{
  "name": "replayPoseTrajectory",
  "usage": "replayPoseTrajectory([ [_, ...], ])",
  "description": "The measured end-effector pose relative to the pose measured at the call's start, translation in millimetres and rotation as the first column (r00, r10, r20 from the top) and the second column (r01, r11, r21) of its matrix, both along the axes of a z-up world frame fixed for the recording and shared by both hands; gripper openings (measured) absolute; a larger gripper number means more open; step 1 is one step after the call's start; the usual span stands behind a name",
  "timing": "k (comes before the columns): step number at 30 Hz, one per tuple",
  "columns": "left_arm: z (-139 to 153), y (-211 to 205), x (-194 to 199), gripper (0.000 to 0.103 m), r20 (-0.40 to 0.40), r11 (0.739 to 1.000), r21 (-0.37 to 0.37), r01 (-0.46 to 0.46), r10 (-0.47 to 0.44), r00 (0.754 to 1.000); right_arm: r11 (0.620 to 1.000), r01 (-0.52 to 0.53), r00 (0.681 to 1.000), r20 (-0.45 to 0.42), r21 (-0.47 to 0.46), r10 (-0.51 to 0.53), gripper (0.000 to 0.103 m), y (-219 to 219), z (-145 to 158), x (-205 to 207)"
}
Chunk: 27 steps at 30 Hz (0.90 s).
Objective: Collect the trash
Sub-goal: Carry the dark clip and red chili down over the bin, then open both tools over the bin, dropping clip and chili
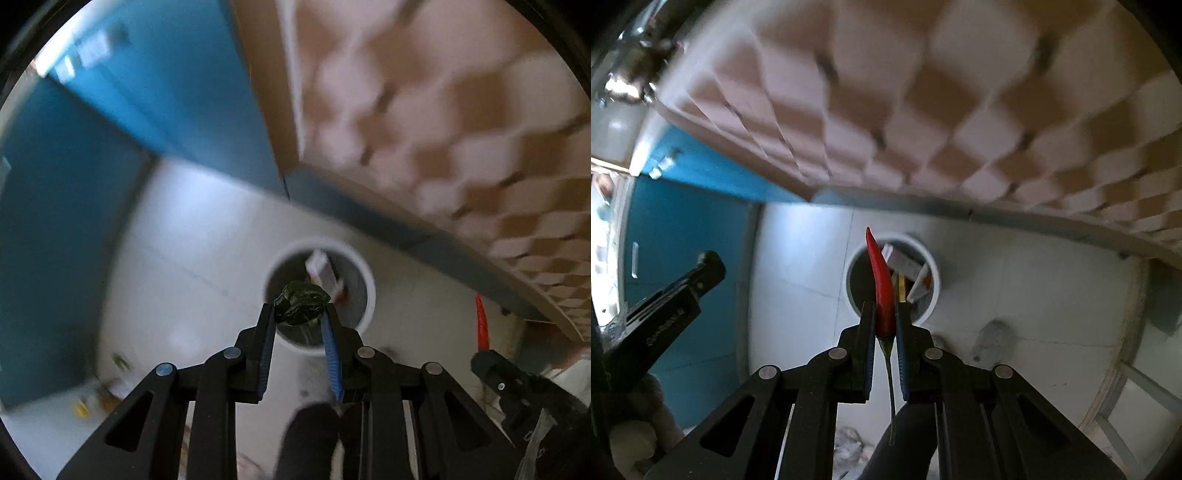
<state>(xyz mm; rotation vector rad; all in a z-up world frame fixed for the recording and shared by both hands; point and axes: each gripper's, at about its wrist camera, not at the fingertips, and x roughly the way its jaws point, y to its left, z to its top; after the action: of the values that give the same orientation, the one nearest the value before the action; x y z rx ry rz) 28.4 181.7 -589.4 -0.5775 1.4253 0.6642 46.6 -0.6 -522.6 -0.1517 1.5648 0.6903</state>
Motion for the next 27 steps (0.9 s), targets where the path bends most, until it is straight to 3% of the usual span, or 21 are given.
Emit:
replayPoseTrajectory([
  [4, -100.0, 14.5, -12.6, 0.022, -0.068, 0.996, -0.075, -0.036, 0.031, 0.997, 0.999, -0.032, 0.997, -0.065, -0.039, 0.029, 0.011, 10.8, -87.7, -7.8],
  [6, -134.8, 20.1, -17.9, 0.022, -0.082, 0.991, -0.116, -0.066, 0.056, 0.995, 0.997, -0.049, 0.993, -0.106, -0.056, 0.043, 0.011, 15.8, -139.4, -11.2],
  [12, -201.2, 25.9, -25.3, 0.022, -0.090, 0.972, -0.203, -0.120, 0.104, 0.991, 0.996, -0.070, 0.983, -0.173, -0.061, 0.059, 0.011, 24.8, -231.5, -14.3],
  [19, -224.5, 28.5, -21.2, 0.025, -0.074, 0.964, -0.237, -0.121, 0.106, 0.992, 0.996, -0.065, 0.974, -0.223, -0.057, 0.051, 0.011, 39.5, -293.8, -7.2],
  [20, -226.4, 29.9, -22.6, 0.030, -0.070, 0.963, -0.238, -0.129, 0.115, 0.991, 0.996, -0.068, 0.972, -0.227, -0.059, 0.053, 0.011, 42.6, -298.7, -6.7],
  [23, -221.6, 33.7, -26.8, 0.064, -0.079, 0.969, -0.201, -0.144, 0.130, 0.988, 0.995, -0.076, 0.965, -0.256, -0.060, 0.058, 0.012, 52.3, -306.6, -5.8],
  [26, -213.4, 35.7, -31.3, 0.066, -0.067, 0.974, -0.167, -0.154, 0.144, 0.987, 0.994, -0.084, 0.959, -0.276, -0.072, 0.061, 0.017, 56.8, -308.6, -6.0],
  [27, -209.4, 36.5, -32.9, 0.074, -0.064, 0.975, -0.157, -0.156, 0.147, 0.987, 0.993, -0.088, 0.960, -0.274, -0.074, 0.064, 0.022, 57.9, -307.2, -6.0],
])
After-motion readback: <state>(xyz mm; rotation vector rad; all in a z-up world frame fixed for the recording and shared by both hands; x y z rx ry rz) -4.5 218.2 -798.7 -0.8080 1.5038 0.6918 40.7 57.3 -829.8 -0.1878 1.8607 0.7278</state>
